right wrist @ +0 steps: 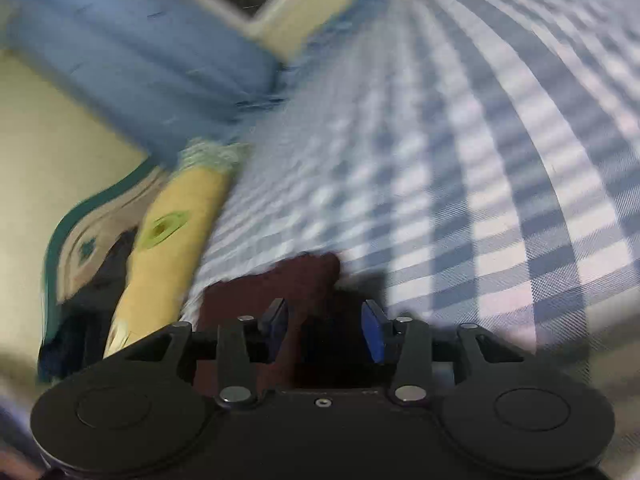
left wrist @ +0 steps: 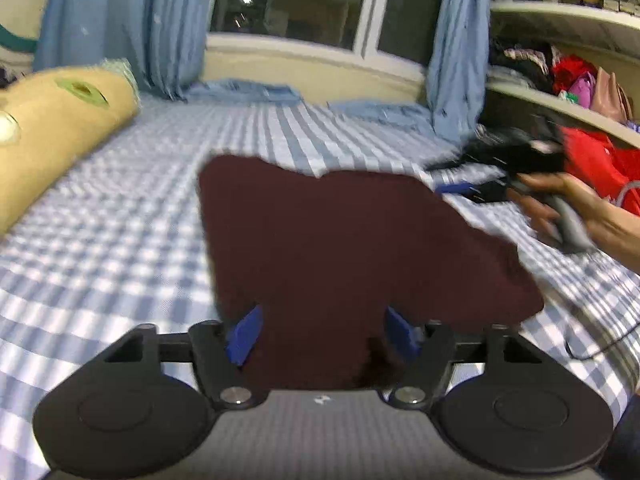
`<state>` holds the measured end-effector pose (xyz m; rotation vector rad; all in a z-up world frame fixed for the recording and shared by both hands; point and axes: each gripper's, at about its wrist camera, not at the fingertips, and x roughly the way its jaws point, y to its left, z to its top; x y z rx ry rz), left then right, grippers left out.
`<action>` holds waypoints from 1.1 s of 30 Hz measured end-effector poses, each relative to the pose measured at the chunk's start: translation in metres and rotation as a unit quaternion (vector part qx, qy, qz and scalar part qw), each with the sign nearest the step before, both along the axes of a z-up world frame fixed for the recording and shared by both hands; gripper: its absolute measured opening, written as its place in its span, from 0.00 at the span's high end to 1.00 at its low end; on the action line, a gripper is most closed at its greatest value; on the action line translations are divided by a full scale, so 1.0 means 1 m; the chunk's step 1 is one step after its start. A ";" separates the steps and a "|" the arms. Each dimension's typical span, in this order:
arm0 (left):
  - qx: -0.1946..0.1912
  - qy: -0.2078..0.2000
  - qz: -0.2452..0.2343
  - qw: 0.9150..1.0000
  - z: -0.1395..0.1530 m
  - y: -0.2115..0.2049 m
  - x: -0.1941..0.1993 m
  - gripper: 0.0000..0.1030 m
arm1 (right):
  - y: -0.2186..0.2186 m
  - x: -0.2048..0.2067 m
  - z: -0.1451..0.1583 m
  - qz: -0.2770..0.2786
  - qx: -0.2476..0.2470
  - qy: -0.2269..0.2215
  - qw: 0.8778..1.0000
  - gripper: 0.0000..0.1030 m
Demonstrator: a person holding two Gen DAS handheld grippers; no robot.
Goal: Fold small clothes
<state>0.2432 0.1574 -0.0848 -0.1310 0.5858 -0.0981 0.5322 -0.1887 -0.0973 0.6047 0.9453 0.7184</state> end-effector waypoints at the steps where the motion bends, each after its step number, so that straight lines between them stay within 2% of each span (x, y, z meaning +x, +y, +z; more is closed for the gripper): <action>1: -0.004 -0.010 0.007 1.000 0.008 0.002 -0.007 0.13 | -0.004 -0.016 0.015 0.024 -0.012 -0.024 0.999 0.57; 3: -0.010 -0.024 0.024 0.999 0.023 0.005 -0.016 0.06 | -0.010 -0.054 0.040 0.071 -0.009 -0.054 0.996 0.57; 5: 0.000 -0.037 0.052 0.998 0.036 0.007 -0.026 0.05 | -0.015 -0.094 0.055 0.100 0.019 -0.066 0.993 0.57; 8: 0.005 -0.031 0.073 0.997 0.049 0.008 -0.038 0.04 | -0.013 -0.143 0.056 0.133 0.041 -0.073 0.988 0.57; 10: 0.003 -0.029 0.075 0.997 0.054 0.008 -0.046 0.04 | -0.013 -0.159 0.044 0.127 0.036 -0.069 0.989 0.58; 12: 0.010 -0.031 0.084 0.996 0.058 0.005 -0.056 0.03 | -0.020 -0.161 0.016 0.087 0.023 -0.040 0.995 0.72; 13: 0.016 -0.031 0.090 0.995 0.061 0.003 -0.062 0.03 | -0.026 -0.157 -0.001 0.063 0.030 -0.010 0.997 0.96; 14: 0.021 -0.033 0.093 0.995 0.063 0.000 -0.067 0.03 | -0.033 -0.155 -0.016 0.043 0.040 0.016 0.998 1.00; 15: 0.026 -0.035 0.097 0.994 0.065 -0.003 -0.071 0.02 | -0.039 -0.156 -0.027 0.036 0.053 0.027 0.998 1.00; 17: 0.033 -0.037 0.101 0.994 0.070 -0.010 -0.079 0.01 | -0.045 -0.159 -0.028 0.033 0.064 0.028 0.997 0.99; 18: 0.036 -0.037 0.102 0.993 0.072 -0.012 -0.081 0.01 | -0.043 -0.164 -0.019 0.037 0.052 0.016 0.998 0.89; 20: 0.040 -0.036 0.103 0.993 0.077 -0.017 -0.085 0.01 | -0.045 -0.177 0.005 0.048 0.039 -0.017 0.998 0.30; 22: 0.044 -0.027 0.104 0.993 0.081 -0.021 -0.089 0.01 | -0.044 -0.198 0.034 0.036 0.027 -0.049 0.998 0.04; 25: 0.044 -0.009 0.101 0.994 0.083 -0.025 -0.091 0.01 | -0.046 -0.241 0.079 0.029 -0.017 -0.111 0.993 0.02; 28: 0.055 -0.001 0.104 0.993 0.083 -0.030 -0.095 0.01 | -0.049 -0.288 0.115 -0.005 -0.079 -0.175 0.981 0.01; 31: 0.071 -0.001 0.111 0.991 0.081 -0.038 -0.102 0.01 | -0.048 -0.336 0.135 -0.048 -0.156 -0.231 0.959 0.01; 33: 0.079 0.004 0.106 0.991 0.079 -0.043 -0.104 0.01 | -0.044 -0.368 0.136 -0.100 -0.202 -0.265 0.938 0.01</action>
